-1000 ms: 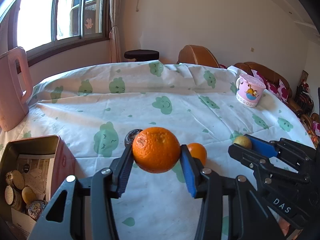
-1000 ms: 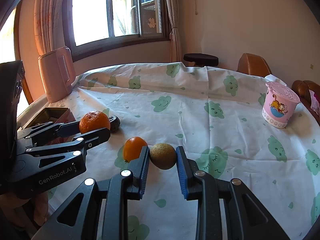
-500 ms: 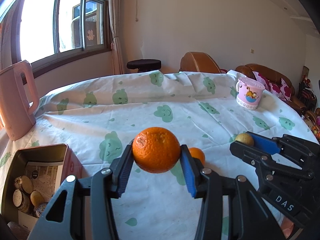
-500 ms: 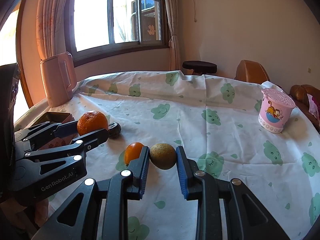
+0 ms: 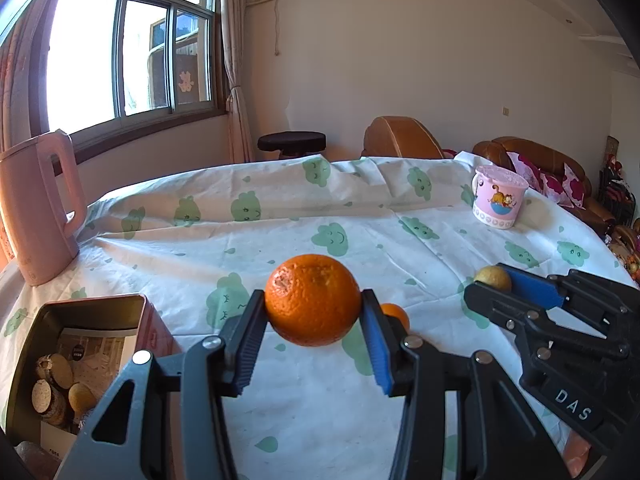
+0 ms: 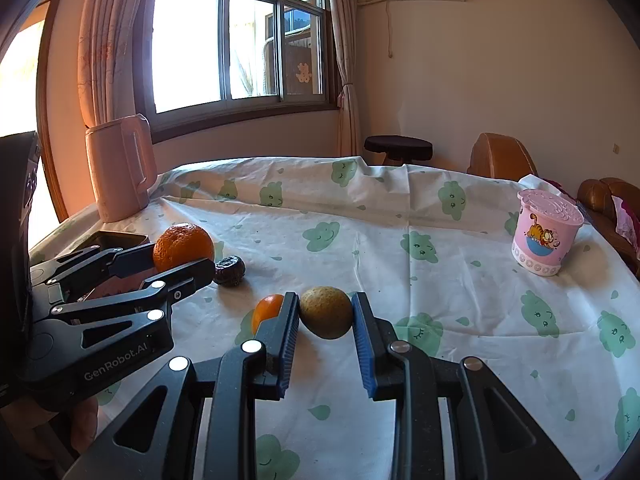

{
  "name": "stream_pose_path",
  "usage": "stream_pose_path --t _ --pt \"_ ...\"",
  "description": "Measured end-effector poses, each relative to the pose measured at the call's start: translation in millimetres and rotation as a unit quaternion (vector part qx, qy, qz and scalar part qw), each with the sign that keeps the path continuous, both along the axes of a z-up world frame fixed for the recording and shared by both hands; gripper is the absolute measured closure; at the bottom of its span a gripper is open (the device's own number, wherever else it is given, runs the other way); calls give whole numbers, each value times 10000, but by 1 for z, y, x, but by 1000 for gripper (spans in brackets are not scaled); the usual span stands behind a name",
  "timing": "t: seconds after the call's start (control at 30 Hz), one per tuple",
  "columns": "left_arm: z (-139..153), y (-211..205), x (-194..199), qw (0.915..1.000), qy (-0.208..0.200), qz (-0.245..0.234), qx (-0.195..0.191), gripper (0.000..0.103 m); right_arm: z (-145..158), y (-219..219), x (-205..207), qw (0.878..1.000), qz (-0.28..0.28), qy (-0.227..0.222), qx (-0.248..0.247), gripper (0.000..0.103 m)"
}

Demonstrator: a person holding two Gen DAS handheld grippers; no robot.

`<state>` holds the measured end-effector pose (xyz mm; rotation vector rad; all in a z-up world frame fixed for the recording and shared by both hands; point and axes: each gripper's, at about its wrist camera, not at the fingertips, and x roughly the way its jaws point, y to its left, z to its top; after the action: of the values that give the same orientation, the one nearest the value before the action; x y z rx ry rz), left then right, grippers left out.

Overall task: Organize fruits
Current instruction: 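Lift the orange with the left tool while the right tool lifts the kiwi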

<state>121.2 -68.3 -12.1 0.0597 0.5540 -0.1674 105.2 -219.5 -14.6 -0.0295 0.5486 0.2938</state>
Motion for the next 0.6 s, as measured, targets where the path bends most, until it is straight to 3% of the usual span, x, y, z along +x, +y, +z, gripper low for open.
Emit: stream_pose_path --t 0.6 --pt "5 1 -11 9995 -299 79 -24 55 5 -4 -9 9996 -29 -267 55 74"
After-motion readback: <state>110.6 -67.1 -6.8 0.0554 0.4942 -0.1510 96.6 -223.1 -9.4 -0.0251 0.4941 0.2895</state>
